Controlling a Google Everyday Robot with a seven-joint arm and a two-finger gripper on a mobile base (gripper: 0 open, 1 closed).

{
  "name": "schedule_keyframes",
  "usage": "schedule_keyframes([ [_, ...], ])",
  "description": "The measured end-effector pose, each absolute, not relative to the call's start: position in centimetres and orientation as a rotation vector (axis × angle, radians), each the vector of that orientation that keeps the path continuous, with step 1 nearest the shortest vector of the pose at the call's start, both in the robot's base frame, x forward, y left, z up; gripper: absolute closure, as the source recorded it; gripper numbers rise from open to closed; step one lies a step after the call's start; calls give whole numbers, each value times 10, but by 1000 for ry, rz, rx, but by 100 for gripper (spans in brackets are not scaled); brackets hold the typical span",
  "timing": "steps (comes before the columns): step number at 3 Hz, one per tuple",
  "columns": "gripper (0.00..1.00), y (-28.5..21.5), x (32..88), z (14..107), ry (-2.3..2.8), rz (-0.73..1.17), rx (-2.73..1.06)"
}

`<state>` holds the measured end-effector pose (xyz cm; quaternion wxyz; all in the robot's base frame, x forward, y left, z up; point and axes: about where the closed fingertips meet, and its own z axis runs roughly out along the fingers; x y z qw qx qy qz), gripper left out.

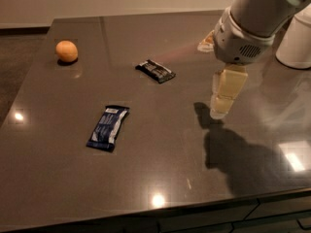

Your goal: Pick rxbar blueberry

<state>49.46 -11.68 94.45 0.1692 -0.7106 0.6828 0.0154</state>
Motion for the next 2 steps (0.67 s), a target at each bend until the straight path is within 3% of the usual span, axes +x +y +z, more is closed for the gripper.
schedule_keyframes([
  [2, 0, -34, 526, 919, 1702, 274, -2203],
])
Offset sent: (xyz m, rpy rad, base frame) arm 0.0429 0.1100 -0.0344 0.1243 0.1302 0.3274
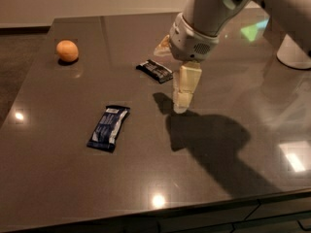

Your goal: Pick rxbar blueberry

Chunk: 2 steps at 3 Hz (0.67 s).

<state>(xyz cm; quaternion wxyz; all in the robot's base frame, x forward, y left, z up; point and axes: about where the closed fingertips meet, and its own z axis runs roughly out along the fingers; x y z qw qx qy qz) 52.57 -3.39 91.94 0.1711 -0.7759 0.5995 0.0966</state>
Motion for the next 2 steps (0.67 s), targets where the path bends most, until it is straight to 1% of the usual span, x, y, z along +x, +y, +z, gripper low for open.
schedule_keyframes([
  [1, 0, -1, 526, 904, 1590, 354, -2275],
  [2, 0, 20, 517, 888, 1510, 409, -2326],
])
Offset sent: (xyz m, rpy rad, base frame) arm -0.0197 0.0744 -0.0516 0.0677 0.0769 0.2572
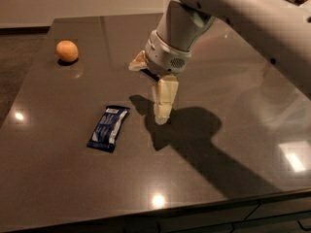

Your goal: Pick rxbar blueberry

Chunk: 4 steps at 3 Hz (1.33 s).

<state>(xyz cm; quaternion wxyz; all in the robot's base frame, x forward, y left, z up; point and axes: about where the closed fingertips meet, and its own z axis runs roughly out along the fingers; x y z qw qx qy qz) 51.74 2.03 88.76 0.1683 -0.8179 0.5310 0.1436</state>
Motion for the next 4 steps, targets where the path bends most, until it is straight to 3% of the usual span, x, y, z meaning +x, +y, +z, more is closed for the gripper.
schedule_keyframes([
  [4, 0, 95, 483, 839, 1291, 512, -2494],
])
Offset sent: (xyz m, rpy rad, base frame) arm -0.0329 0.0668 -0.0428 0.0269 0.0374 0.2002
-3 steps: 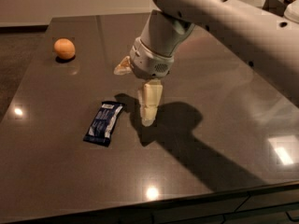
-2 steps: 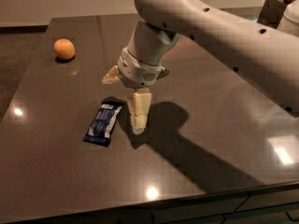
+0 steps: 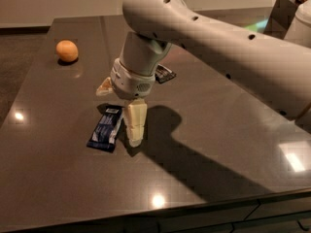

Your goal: Pick rxbar blueberry

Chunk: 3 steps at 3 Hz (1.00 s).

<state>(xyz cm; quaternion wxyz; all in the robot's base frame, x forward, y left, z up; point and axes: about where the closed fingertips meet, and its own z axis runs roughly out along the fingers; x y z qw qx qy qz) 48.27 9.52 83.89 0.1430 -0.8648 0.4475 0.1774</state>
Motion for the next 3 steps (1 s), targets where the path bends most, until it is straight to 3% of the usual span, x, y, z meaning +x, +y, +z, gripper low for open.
schedule_keyframes([
  [1, 14, 105, 476, 834, 1268, 508, -2543],
  [2, 37, 109, 472, 831, 1262, 508, -2574],
  [3, 69, 107, 470, 833, 1267, 506, -2588],
])
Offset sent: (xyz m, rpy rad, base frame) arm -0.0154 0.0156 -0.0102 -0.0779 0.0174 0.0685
